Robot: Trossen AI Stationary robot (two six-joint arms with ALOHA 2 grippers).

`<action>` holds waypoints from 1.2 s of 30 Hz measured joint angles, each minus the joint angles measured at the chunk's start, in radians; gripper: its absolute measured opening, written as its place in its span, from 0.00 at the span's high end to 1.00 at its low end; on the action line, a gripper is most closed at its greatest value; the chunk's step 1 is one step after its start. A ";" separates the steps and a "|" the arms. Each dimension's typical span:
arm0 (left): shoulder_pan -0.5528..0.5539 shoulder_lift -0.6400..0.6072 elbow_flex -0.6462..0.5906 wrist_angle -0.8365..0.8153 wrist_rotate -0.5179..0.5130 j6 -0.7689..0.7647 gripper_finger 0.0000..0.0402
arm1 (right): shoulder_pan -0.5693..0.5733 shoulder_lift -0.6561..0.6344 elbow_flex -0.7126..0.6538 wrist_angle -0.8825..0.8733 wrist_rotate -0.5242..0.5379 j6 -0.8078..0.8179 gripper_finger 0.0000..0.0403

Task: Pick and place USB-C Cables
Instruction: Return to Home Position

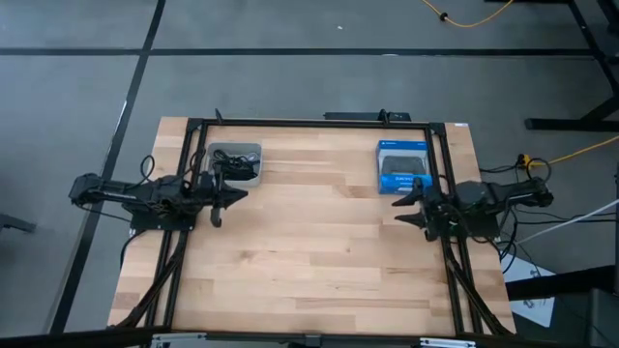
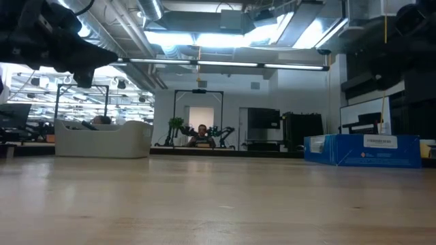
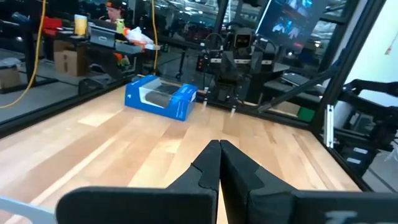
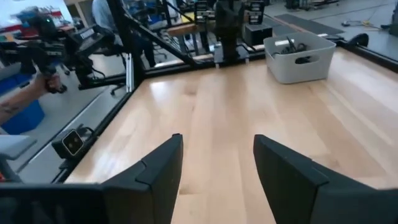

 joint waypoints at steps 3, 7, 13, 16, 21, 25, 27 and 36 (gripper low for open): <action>-0.012 0.000 0.000 0.007 -0.001 0.000 1.00 | 0.000 0.000 -0.031 0.053 0.001 0.000 0.50; -0.018 0.000 0.000 0.007 -0.024 -0.002 1.00 | 0.000 0.001 -0.074 0.140 0.018 -0.010 0.50; -0.018 0.000 0.000 -0.002 -0.022 -0.009 1.00 | 0.000 0.002 -0.098 0.228 0.011 -0.084 0.50; -0.018 0.000 0.000 -0.003 -0.020 -0.009 1.00 | 0.000 0.002 -0.116 0.284 0.019 -0.085 0.50; -0.018 0.000 0.000 -0.024 -0.020 -0.009 1.00 | 0.000 0.002 -0.129 0.315 -0.025 -0.106 0.50; -0.018 0.000 0.000 -0.024 -0.018 -0.018 1.00 | 0.000 0.002 -0.129 0.303 -0.088 -0.094 0.50; -0.018 0.000 0.000 -0.024 -0.018 -0.017 1.00 | 0.000 0.002 -0.129 0.302 -0.089 -0.086 0.50; -0.018 0.000 0.000 -0.024 -0.018 -0.057 1.00 | 0.000 0.003 -0.129 0.302 -0.089 0.018 0.50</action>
